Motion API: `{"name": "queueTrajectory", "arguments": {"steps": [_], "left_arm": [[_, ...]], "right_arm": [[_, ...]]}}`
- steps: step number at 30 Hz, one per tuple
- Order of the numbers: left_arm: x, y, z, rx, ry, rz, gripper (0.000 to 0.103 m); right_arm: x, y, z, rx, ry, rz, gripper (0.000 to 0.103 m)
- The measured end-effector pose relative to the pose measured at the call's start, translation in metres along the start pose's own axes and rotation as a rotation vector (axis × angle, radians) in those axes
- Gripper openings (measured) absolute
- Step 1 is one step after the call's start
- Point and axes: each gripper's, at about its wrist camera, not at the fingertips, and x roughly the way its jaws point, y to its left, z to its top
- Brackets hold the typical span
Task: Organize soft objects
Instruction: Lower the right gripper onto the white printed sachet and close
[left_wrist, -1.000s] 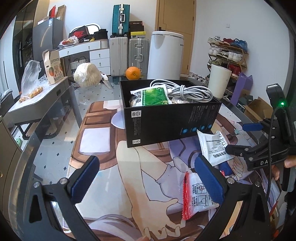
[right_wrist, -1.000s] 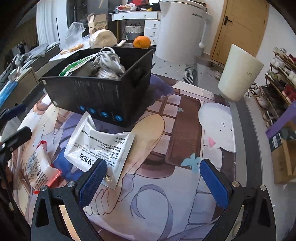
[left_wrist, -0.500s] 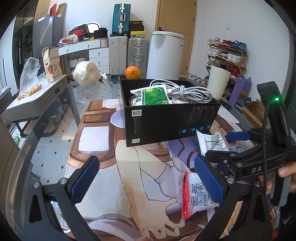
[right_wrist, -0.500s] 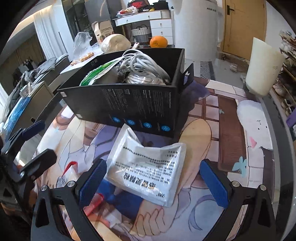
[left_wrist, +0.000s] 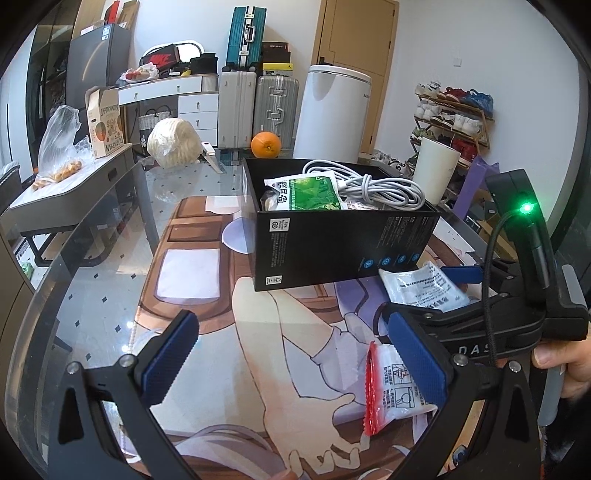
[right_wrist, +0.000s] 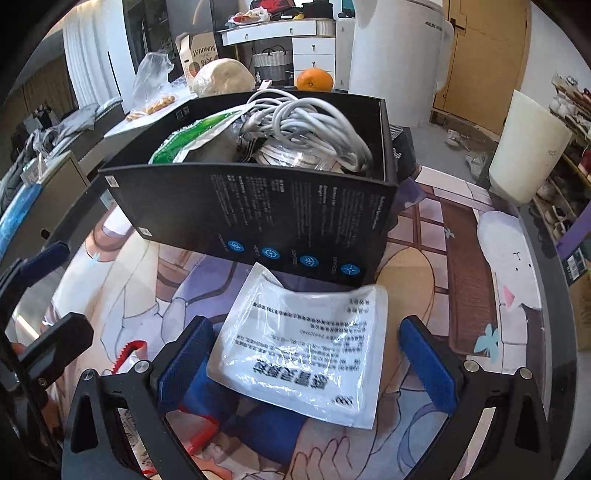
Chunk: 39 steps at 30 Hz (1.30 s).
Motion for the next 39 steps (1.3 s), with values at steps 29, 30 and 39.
{"name": "queueTrajectory", "arguments": {"steps": [29,30,39], "left_arm": [[0.002,-0.004,-0.001,0.021,0.012,0.005,0.103],[0.002,-0.004,-0.001,0.021,0.011,0.005,0.103],[0.003,-0.005,0.0,0.022,0.013,0.004,0.103]], "right_arm": [[0.001,-0.04,-0.003,-0.044,-0.018,0.025,0.099],[0.0,-0.04,-0.003,-0.044,-0.023,0.026,0.092],[-0.007,-0.039,-0.004,-0.069,-0.05,0.043,0.048]]}}
